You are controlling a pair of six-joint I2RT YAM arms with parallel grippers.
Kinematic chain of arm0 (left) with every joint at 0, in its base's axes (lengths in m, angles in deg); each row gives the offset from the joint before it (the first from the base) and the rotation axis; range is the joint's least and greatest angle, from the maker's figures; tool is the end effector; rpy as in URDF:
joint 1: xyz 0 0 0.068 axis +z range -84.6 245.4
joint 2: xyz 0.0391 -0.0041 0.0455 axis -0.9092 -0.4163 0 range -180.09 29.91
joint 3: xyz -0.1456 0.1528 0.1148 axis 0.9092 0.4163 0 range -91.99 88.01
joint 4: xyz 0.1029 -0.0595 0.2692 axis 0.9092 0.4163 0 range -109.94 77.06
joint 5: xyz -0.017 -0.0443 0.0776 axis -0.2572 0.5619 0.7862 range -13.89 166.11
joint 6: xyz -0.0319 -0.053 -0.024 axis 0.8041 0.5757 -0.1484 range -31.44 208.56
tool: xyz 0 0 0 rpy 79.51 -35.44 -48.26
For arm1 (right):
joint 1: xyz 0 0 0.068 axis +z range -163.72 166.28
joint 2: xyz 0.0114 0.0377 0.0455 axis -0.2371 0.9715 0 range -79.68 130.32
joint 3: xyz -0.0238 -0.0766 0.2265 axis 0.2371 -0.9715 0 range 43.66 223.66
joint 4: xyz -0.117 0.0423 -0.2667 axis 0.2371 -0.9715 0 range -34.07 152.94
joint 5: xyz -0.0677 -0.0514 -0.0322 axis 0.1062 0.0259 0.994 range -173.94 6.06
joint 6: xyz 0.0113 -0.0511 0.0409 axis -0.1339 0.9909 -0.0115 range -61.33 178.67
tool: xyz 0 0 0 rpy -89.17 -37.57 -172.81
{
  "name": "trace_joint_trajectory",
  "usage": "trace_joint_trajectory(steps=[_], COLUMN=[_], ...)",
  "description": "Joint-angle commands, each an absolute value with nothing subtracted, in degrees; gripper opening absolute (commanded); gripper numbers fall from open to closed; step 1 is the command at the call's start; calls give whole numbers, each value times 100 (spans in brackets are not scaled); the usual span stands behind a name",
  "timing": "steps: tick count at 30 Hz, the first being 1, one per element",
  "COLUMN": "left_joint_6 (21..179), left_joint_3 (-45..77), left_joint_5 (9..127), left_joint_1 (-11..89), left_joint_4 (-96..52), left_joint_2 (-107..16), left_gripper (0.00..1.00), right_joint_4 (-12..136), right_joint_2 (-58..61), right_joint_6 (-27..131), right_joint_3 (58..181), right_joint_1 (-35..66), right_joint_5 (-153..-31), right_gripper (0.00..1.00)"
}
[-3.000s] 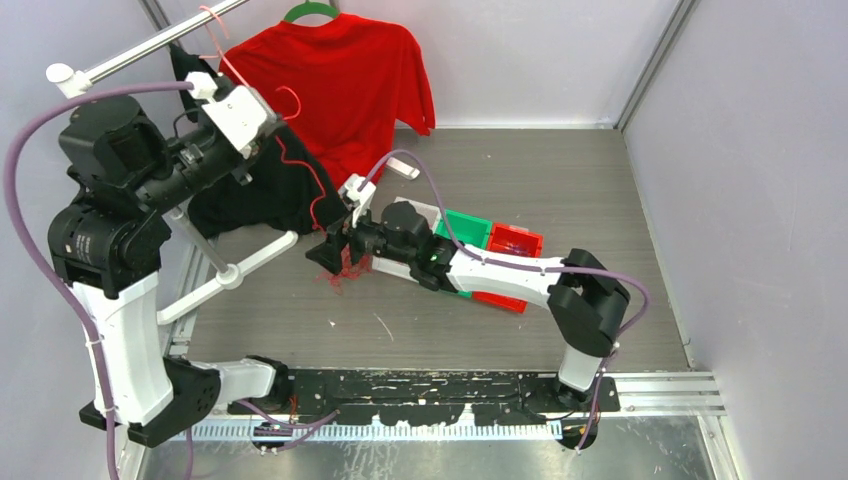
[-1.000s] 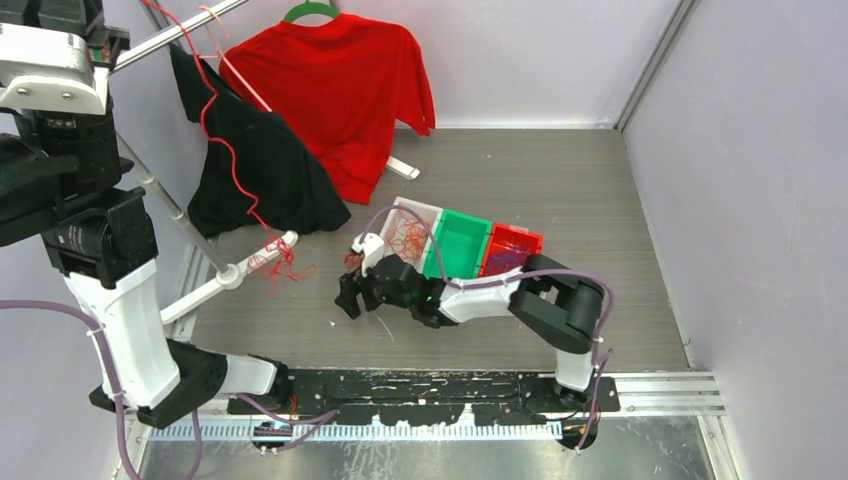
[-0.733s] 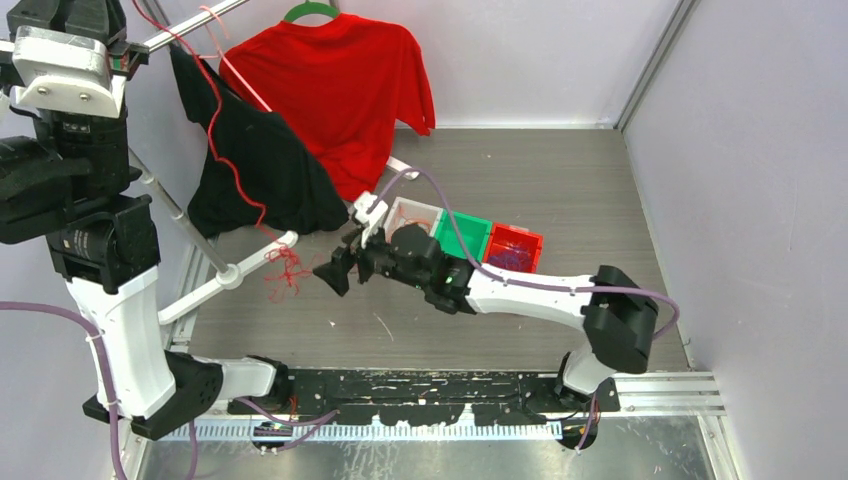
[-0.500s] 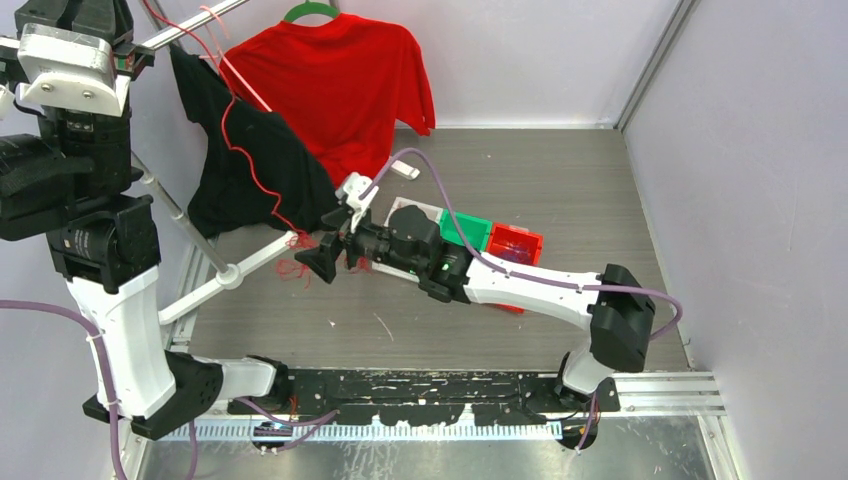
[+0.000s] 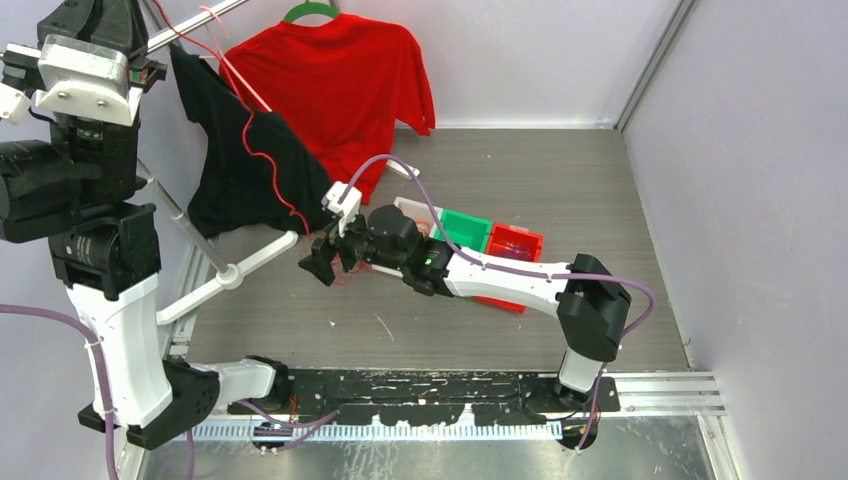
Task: Untangle the cables
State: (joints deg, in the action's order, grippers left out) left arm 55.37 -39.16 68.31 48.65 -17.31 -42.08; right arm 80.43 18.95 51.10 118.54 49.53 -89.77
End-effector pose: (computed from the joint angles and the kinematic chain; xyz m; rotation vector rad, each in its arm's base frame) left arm 0.1282 -0.0461 0.6965 0.3954 0.5374 0.2316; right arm 0.2023 0.4135 0.2696 -0.9040 1.5377 0.9993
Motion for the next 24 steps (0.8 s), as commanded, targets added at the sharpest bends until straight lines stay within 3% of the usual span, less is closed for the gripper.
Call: trace_joint_trajectory(steps=[1, 7, 18, 24], left_joint_6=[5699, 5791, 5701, 5625], left_joint_3=[-3894, -3925, -3992, -3942], left_joint_5=[6681, 6553, 6609, 6570], left_joint_1=[4892, 4892, 4896, 4896], left_joint_4=[-1770, -1522, -1340, -1317], left_joint_2=[-4023, -4029, -4034, -3988], left_gripper=[0, 0, 0, 0], right_joint_4=[8051, 7920, 8866, 9158], right_joint_2=[1570, 1880, 2464, 2278], right_joint_6=[5346, 5382, 4492, 4426], right_joint_3=[12177, 12419, 12635, 12119], right_joint_1=[4922, 4922, 4930, 4932], right_joint_5=[-8877, -8471, -9950, -10055], right_gripper=[95, 93, 83, 83])
